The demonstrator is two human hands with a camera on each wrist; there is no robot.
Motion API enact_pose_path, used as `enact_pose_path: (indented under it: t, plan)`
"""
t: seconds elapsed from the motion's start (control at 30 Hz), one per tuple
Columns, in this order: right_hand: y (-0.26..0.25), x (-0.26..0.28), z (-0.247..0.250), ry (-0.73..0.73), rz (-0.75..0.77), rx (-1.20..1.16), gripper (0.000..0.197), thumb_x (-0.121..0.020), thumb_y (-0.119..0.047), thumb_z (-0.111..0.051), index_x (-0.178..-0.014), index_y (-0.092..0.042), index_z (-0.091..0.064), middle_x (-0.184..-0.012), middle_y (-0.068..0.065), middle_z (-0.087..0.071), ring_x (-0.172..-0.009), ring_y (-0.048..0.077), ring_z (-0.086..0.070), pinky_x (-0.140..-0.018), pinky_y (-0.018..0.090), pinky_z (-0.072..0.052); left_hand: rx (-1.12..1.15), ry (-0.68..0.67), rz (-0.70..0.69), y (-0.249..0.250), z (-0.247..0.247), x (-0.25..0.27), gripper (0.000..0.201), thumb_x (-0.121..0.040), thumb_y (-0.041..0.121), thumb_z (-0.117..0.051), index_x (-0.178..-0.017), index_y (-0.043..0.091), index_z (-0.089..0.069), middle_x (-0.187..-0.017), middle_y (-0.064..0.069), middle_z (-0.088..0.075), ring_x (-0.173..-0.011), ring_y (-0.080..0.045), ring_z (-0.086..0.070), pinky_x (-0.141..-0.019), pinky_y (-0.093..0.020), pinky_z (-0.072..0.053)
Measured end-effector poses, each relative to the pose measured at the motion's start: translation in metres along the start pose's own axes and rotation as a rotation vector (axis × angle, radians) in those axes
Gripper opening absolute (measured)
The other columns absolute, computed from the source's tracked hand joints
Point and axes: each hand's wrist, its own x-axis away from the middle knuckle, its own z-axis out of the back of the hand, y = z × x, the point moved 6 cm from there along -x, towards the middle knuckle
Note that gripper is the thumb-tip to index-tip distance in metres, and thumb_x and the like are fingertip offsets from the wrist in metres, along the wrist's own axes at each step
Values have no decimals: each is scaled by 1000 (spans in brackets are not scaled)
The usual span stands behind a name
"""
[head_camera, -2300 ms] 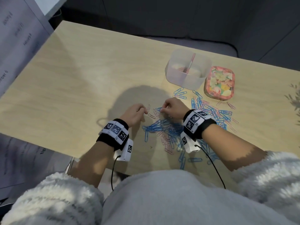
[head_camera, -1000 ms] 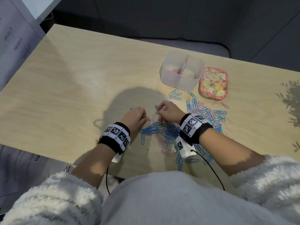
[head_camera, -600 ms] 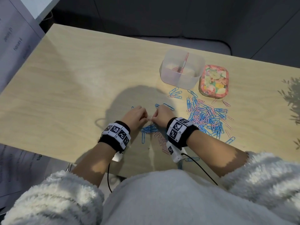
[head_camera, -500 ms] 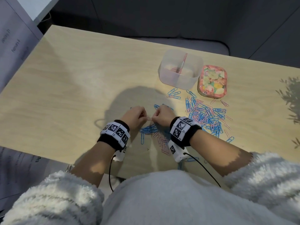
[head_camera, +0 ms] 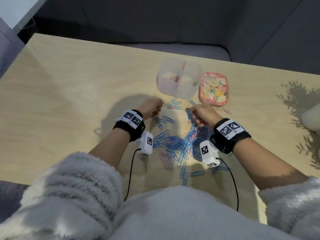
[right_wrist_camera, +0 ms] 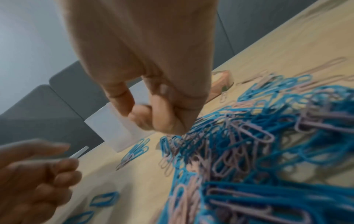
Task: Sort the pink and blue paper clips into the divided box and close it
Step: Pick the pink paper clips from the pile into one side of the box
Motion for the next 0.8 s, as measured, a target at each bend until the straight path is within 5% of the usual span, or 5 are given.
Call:
enact_pose_path:
  t: [0.3,0.4,0.57,0.67,0.8]
  plan:
    - [18,10,-21,-77,223,549,24,-78,-14,-67,-61,-22,-52,-61,4,-57,-57,14,-52,-58,32,-46,-706,77,-220,9,-26,-22,16,-82,29,-64,-89,15,-59,-99,-14,-65,-93,-30,-60,-81,-34,-45]
    - [23,24,-43,-186,271,665,18,-73,-28,-75,-75,-22,-58,-50,-7,-44,-41,3,-41,-48,24,-30,-731,37,-232,8,-25,-21,15,-83,25,-62,-74,17,-53,-90,-15,-64,-92,-32,-62,-77,-32,-44]
    - [30,30,-59,-210,335,947,20,-77,-30,-69,-92,-19,-63,-92,4,-65,-89,22,-59,-75,29,-42,-570,34,-239,2,-5,-2,16,-86,23,-63,-79,9,-57,-81,-11,-59,-75,-21,-52,-74,-31,-41]
    - [24,20,-40,-123,284,958,8,-78,-24,-67,-81,-18,-63,-87,7,-65,-90,27,-61,-75,31,-44,-306,7,-225,-10,19,19,20,-82,15,-68,-66,16,-55,-65,-4,-57,-54,-8,-53,-61,-25,-44]
    - [10,23,-28,11,305,944,8,-78,-16,-57,-81,-23,-59,-92,8,-66,-93,31,-61,-74,31,-42,-140,-42,-151,-29,40,53,15,-89,9,-58,-103,11,-60,-71,0,-56,-54,-3,-54,-55,-14,-46]
